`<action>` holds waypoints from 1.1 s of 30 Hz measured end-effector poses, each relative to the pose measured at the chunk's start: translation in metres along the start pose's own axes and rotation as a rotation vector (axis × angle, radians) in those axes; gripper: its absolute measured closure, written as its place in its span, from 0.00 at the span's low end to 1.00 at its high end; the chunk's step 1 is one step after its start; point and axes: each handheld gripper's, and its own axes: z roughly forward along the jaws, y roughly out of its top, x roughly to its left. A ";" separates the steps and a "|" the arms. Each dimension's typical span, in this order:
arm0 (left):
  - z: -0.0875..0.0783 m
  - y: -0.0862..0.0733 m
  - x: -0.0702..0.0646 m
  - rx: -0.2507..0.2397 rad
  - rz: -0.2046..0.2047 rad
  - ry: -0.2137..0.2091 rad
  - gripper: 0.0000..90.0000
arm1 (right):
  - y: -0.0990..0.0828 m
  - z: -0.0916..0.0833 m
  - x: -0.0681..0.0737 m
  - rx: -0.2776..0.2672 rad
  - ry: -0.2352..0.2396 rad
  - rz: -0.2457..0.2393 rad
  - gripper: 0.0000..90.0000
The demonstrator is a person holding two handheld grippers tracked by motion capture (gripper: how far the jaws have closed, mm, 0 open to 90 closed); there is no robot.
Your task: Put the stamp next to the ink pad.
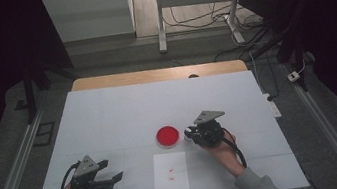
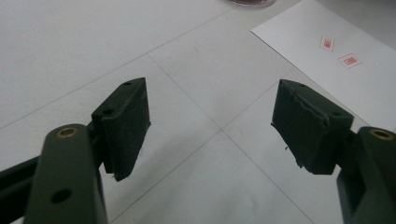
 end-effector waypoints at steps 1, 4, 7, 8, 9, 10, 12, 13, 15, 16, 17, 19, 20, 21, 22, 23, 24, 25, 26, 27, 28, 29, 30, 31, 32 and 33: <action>0.000 0.000 0.000 -0.001 0.000 0.001 0.31 | 0.000 0.001 0.000 0.005 -0.002 -0.001 0.81; 0.000 0.000 0.000 -0.005 0.000 0.006 0.31 | -0.001 0.001 -0.001 0.004 0.000 0.005 0.76; 0.000 0.000 0.001 -0.004 -0.003 0.007 0.31 | 0.000 -0.001 -0.001 -0.018 0.005 0.013 0.70; 0.000 0.000 0.001 -0.004 -0.003 0.008 0.31 | 0.000 -0.002 -0.001 -0.022 0.008 0.016 0.68; 0.000 0.000 0.001 -0.003 -0.002 0.008 0.31 | 0.000 -0.003 -0.002 -0.030 0.012 0.020 0.66; 0.000 0.000 0.001 -0.002 0.000 0.008 0.31 | 0.000 -0.005 -0.002 -0.037 0.016 0.023 0.64; 0.000 0.000 0.001 -0.002 0.001 0.009 0.31 | 0.000 -0.007 -0.003 -0.053 0.020 0.032 0.62; 0.000 0.000 0.001 -0.001 0.000 0.008 0.31 | 0.000 -0.008 -0.004 -0.057 0.021 0.035 0.60; 0.000 0.000 0.001 -0.001 0.000 0.009 0.31 | 0.000 -0.010 -0.005 -0.074 0.032 0.041 0.58; 0.000 0.000 0.001 -0.001 0.000 0.010 0.31 | -0.001 -0.011 -0.005 -0.076 0.036 0.041 0.57; 0.000 -0.001 0.001 -0.001 0.000 0.009 0.31 | -0.001 -0.012 -0.005 -0.087 0.043 0.044 0.56; 0.001 -0.001 0.001 0.000 0.000 0.010 0.31 | -0.002 -0.014 -0.005 -0.093 0.048 0.043 0.55; 0.001 -0.001 0.001 0.000 0.000 0.011 0.31 | -0.003 -0.015 -0.005 -0.096 0.052 0.041 0.54; 0.001 -0.001 0.001 0.001 0.000 0.011 0.31 | -0.003 -0.017 -0.005 -0.101 0.055 0.036 0.54; 0.001 -0.001 0.001 0.002 0.001 0.011 0.31 | -0.004 -0.018 -0.005 -0.108 0.061 0.034 0.53; 0.001 -0.001 0.001 0.003 0.002 0.012 0.31 | -0.005 -0.019 -0.005 -0.109 0.060 0.032 0.53; 0.001 -0.001 0.001 0.001 0.000 0.012 0.31 | -0.006 -0.020 -0.005 -0.109 0.062 0.029 0.53; 0.001 -0.001 0.001 0.001 -0.001 0.011 0.31 | -0.007 -0.021 -0.005 -0.112 0.064 0.028 0.52; 0.001 -0.001 0.001 0.000 0.000 0.012 0.31 | -0.008 -0.022 -0.005 -0.109 0.062 0.025 0.52; 0.001 -0.001 0.002 0.000 -0.001 0.013 0.31 | -0.009 -0.023 -0.005 -0.113 0.065 0.025 0.52; 0.001 -0.001 0.002 0.000 -0.001 0.013 0.31 | -0.010 -0.025 -0.005 -0.115 0.060 0.022 0.52; 0.001 -0.001 0.002 0.001 -0.001 0.014 0.31 | -0.011 -0.027 -0.005 -0.119 0.060 0.022 0.52; 0.001 -0.001 0.002 0.001 0.000 0.014 0.31 | -0.013 -0.029 -0.006 -0.121 0.055 0.020 0.52; 0.001 -0.001 0.002 0.002 -0.001 0.014 0.31 | -0.014 -0.031 -0.006 -0.126 0.056 0.022 0.52; 0.001 -0.001 0.002 0.002 -0.001 0.014 0.31 | -0.016 -0.033 -0.006 -0.129 0.053 0.020 0.52; 0.001 -0.001 0.002 0.002 0.000 0.015 0.31 | -0.018 -0.034 -0.007 -0.132 0.052 0.019 0.52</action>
